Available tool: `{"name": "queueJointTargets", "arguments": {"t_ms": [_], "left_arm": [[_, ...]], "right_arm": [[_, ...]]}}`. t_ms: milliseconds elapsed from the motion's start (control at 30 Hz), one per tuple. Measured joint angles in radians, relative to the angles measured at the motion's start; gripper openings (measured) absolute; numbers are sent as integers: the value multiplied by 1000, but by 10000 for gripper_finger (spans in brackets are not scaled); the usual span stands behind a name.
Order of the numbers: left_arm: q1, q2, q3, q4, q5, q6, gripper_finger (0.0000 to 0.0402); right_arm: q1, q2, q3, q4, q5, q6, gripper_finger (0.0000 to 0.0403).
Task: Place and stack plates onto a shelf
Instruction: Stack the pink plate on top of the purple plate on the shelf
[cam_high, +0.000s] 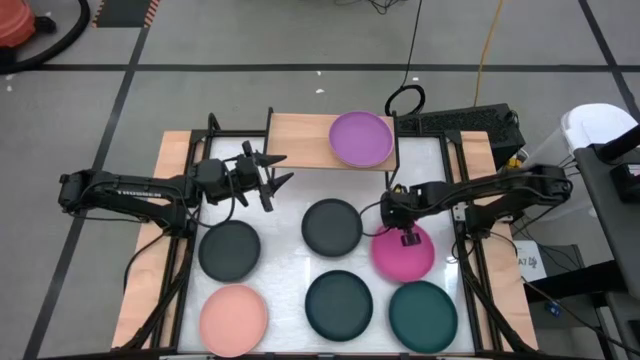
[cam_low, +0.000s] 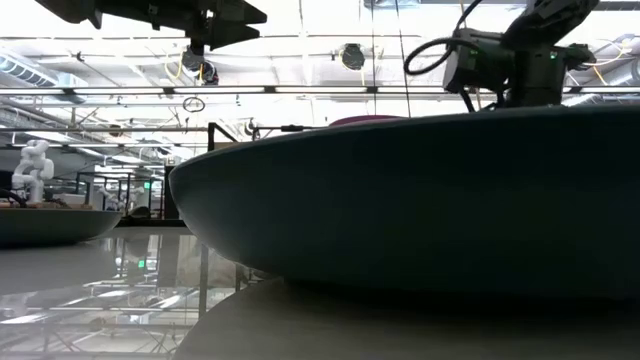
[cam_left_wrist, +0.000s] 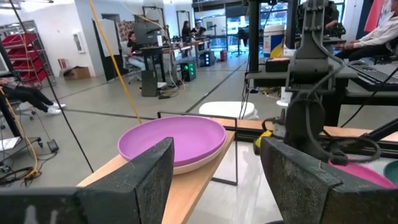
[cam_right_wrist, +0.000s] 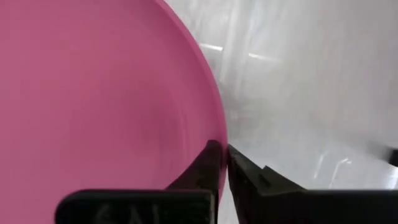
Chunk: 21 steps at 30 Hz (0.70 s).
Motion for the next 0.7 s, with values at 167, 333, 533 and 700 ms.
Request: {"name": "queueJointTargets", "arguments": {"t_ms": [167,333,533,700], "left_arm": [[0,0,0,-12,0,0,243],[0,0,0,-11,0,0,243],[0,0,0,-10,0,-1,243],[0,0,0,-9,0,-4,243]], "right_arm": [[-14,-96,14,-33,46,29,1],[-32,-233,80,-34,46,53,0],[-84,-383,173,114,128,52,0],[-194,-427,234,265,156,55,0]]}}
